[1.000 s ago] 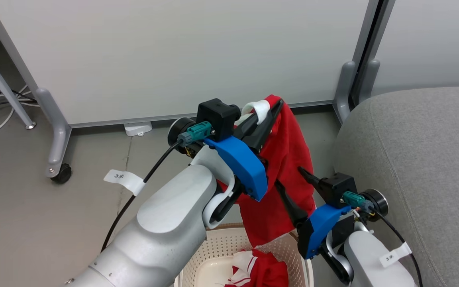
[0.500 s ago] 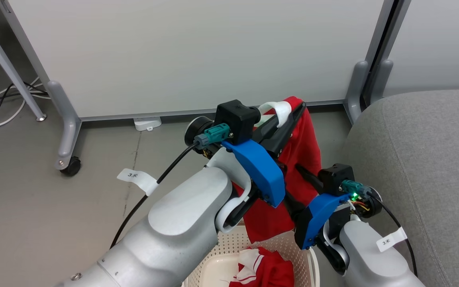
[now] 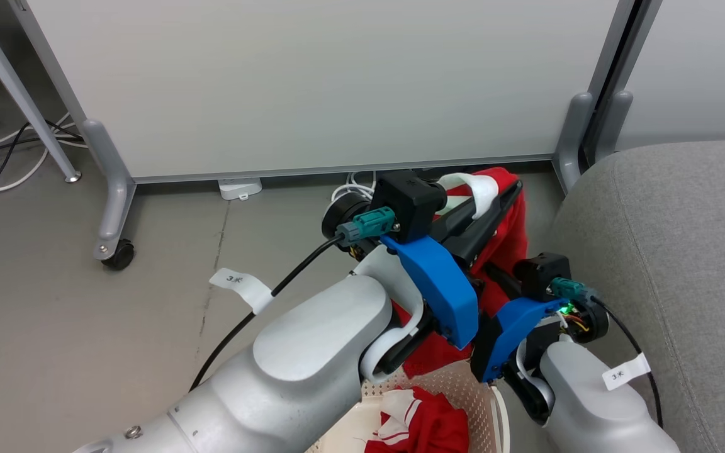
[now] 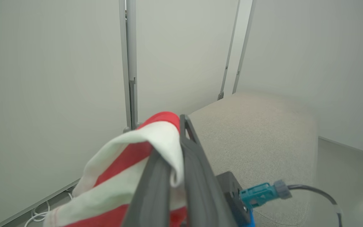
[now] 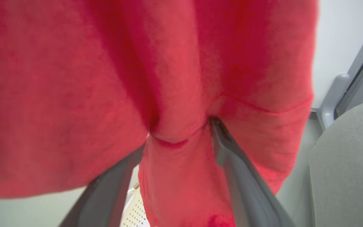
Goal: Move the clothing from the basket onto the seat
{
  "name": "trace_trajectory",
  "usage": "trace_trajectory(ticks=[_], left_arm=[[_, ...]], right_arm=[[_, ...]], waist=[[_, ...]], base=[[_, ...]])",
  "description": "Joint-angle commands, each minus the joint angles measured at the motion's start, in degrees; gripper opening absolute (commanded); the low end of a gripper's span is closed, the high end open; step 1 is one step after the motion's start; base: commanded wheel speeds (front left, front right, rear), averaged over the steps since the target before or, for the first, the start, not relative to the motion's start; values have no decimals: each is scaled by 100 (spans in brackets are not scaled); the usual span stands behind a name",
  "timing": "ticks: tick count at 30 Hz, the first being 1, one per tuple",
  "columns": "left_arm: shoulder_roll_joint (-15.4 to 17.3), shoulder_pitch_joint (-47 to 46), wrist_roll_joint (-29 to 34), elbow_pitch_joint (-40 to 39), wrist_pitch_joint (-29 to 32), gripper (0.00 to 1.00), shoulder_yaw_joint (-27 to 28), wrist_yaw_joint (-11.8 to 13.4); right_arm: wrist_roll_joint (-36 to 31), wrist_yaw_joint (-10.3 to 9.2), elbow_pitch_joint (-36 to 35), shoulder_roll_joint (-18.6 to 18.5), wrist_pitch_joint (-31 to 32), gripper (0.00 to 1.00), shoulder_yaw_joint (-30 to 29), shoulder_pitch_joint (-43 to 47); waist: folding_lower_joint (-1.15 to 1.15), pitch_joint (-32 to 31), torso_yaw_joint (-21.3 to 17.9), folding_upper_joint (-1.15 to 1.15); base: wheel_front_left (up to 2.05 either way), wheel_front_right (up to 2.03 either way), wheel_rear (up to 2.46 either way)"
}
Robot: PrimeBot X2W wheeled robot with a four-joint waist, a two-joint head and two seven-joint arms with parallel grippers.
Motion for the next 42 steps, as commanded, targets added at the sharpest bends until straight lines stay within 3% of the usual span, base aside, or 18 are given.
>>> trace_trajectory(ticks=[1, 3, 4, 5, 6, 7, 34, 35, 36, 37, 38, 42], left_arm=[[0, -100, -62, -63, -19, 0, -56, -1], [0, -100, -108, -123, -24, 0, -120, 23], [0, -104, -140, -146, -22, 0, -159, 32], [1, -110, -154, -159, -26, 0, -192, 47], [0, -118, -170, -161, -25, 0, -224, 53], [-1, -127, -173, -146, -30, 0, -239, 62], [60, -269, -161, 555, -288, 0, -212, 81], [82, -261, -155, 571, -309, 3, -202, 80], [110, -250, -142, 585, -329, 30, -194, 85], [148, -234, -119, 599, -368, 77, -181, 105], [194, -209, -102, 614, -402, 100, -173, 108], [421, -63, 5, 639, -540, 100, -78, 148]], right_arm=[[23, 2, 71, -16, -65, 100, -68, -129], [76, 2, 130, -16, -105, 100, -127, -179], [77, 2, 158, -16, -114, 92, -142, -195], [91, 2, 188, -16, -126, 64, -152, -212], [99, 2, 212, -16, -135, 22, -151, -228], [57, 2, 236, -16, -137, 0, -149, -261], [-545, 2, -322, -16, -145, 0, -399, 63], [-561, 2, -346, -16, -144, 0, -401, 74], [-576, 2, -380, -16, -144, 0, -401, 83], [-583, 2, -429, -16, -144, 0, -403, 89], [-591, 2, -492, -16, -144, 0, -400, 107], [-616, 2, -754, -16, -142, 0, -416, 225]], waist=[[0, 1, 2, 0], [0, 1, 8, 0], [0, 1, 12, 0], [0, 0, 14, 0], [0, 0, 16, 0], [0, 4, 15, 0], [0, 73, -107, 0], [0, 77, -119, 0], [0, 80, -133, 0], [0, 83, -150, 0], [0, 85, -168, 0], [0, 96, -235, 0]], base=[[0, 0, 0], [0, 0, 0], [0, 0, 0], [0, 0, 0], [0, 0, 0], [0, 0, 0], [0, 0, 0], [0, 0, 0], [0, 0, 0], [0, 0, 0], [0, 0, 0], [0, 0, 0]])
